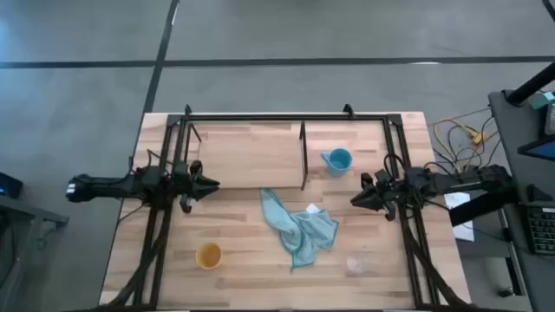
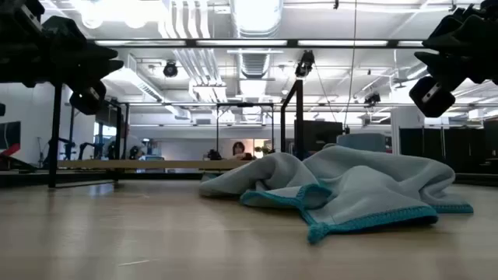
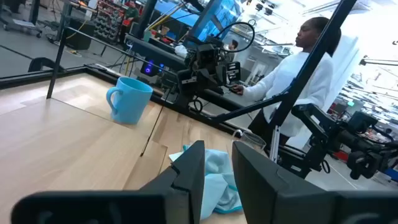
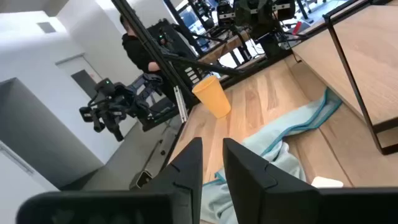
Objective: Stack small to large cups/mugs on shelf
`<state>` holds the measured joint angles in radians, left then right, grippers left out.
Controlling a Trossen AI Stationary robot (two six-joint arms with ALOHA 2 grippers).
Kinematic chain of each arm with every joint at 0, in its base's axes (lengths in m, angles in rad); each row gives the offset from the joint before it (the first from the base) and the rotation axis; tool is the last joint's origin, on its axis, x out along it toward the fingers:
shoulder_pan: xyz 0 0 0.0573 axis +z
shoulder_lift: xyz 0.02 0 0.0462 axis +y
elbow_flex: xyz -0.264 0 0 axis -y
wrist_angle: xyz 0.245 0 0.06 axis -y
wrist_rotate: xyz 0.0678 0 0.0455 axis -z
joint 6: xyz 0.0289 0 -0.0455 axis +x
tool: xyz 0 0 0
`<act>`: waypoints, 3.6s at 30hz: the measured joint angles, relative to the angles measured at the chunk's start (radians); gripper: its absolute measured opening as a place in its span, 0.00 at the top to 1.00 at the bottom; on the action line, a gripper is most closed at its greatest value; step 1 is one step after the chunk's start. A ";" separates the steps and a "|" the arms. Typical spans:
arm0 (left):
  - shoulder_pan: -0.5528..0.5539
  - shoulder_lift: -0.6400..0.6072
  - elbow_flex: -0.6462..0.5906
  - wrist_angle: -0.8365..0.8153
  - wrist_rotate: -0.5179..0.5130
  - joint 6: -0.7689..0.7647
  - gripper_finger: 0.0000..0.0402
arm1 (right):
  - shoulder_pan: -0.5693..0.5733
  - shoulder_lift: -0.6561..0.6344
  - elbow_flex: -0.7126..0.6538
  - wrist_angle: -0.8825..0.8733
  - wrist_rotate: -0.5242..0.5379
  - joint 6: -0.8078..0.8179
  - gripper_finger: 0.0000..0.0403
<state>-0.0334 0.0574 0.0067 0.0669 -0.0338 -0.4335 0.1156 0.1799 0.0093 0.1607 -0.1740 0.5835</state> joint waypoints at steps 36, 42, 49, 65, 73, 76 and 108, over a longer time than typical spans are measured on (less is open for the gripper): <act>0.000 0.000 0.000 0.000 0.005 0.000 0.83 | 0.000 0.000 0.000 0.000 0.000 0.000 0.85; 0.000 0.000 0.000 0.000 0.005 0.000 0.83 | 0.000 0.000 0.000 0.000 0.000 0.000 0.85; 0.000 0.000 0.000 0.000 0.005 0.000 0.83 | 0.000 0.000 0.000 0.012 0.093 0.002 0.85; 0.000 0.000 0.000 0.000 0.001 0.000 0.83 | -0.001 0.000 0.000 0.017 0.202 0.028 0.85; 0.000 0.000 0.000 0.041 -0.005 0.229 0.83 | -0.001 0.000 0.000 0.158 0.203 0.265 0.85; 0.000 0.001 0.000 0.044 -0.006 0.232 0.83 | -0.001 0.000 0.000 0.225 0.205 0.293 0.85; 0.000 0.689 1.156 -0.827 -0.029 0.369 0.83 | 0.001 0.499 0.934 -0.682 0.309 -0.178 0.85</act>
<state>-0.0338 0.7468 1.1625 -0.7605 -0.0624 -0.0641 0.1163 0.6793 0.9430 -0.5213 0.1355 0.4056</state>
